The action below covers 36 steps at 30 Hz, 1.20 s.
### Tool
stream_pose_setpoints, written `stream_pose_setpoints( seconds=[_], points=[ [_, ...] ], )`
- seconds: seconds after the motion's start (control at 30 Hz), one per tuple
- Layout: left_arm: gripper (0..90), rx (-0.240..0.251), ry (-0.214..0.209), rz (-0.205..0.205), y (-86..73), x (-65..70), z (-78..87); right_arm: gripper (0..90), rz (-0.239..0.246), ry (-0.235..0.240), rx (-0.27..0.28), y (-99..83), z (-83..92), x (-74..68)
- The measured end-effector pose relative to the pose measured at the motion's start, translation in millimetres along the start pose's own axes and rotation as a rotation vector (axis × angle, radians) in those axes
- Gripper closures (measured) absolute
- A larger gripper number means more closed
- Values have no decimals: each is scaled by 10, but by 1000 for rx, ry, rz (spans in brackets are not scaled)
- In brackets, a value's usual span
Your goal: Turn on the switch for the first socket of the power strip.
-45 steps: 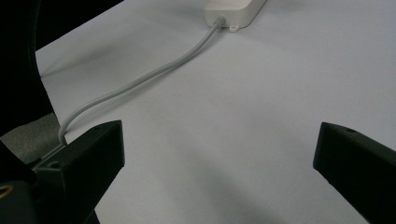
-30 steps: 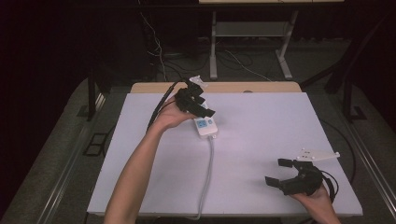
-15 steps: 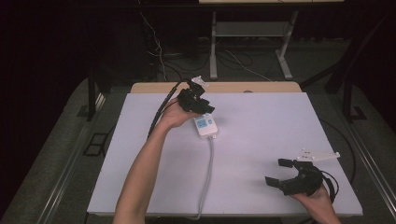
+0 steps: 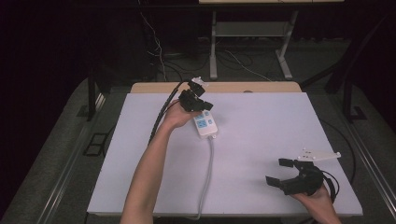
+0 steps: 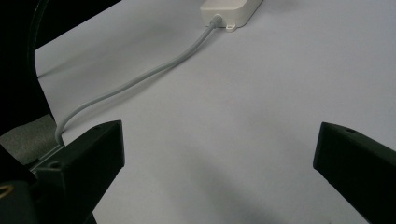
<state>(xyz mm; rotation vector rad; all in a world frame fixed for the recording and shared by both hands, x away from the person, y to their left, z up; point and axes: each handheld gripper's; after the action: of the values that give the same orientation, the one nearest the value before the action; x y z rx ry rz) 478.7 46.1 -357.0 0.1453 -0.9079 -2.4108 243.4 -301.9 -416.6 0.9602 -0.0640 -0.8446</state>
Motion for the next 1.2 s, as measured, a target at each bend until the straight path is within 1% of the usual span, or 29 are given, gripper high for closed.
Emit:
stream_pose_setpoints(
  seconds=[0.1, 0.23, 0.33, 0.53, 0.7, 0.87, 0.93, 0.97, 1.0, 1.1, 1.2],
  points=[
    [889, 3, -2, 19, -20, -34, -44, 16, -1, -1, 1, 0, 0, 0],
    [890, -11, -1, 28, -41, -76, -104, 15, 8, 0, -1, 1, -4, -1],
    [890, -15, -3, 41, -60, -85, -154, 15, 3, 0, -1, 1, -2, 0],
    [890, -41, -12, 49, -104, -106, -256, 16, 1, -2, -1, -2, 1, 5],
    [891, -46, -23, 60, -128, -116, -329, 16, 2, -3, -1, -2, 2, 5],
    [891, -58, -31, 59, -146, -112, -377, 15, -1, -6, 2, -4, 9, 9],
    [890, -66, -31, 47, -163, -106, -388, 16, -1, -6, 2, -6, 9, 10],
    [890, -66, -30, 53, -177, -99, -395, 16, -1, -6, 2, -6, 9, 10],
    [891, -74, -30, 47, -192, -104, -398, 15, -1, -6, 1, -5, 6, 9],
    [890, -78, -31, 55, -241, -111, -416, 16, -1, -7, 0, -3, 1, 7],
    [890, -71, -46, 72, -290, -128, -438, 16, 2, -9, 3, 0, 2, 0]
  ],
)
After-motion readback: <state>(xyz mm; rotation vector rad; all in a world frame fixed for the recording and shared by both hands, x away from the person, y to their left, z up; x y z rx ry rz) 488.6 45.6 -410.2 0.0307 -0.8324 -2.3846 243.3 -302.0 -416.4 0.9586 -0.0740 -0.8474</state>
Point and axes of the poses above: each handheld gripper's, and its own axes: z roughly backward along the jaws, y roughly out of its top, x roughly to its right, and after that the axes turned 5 degrees about -x, right-handed
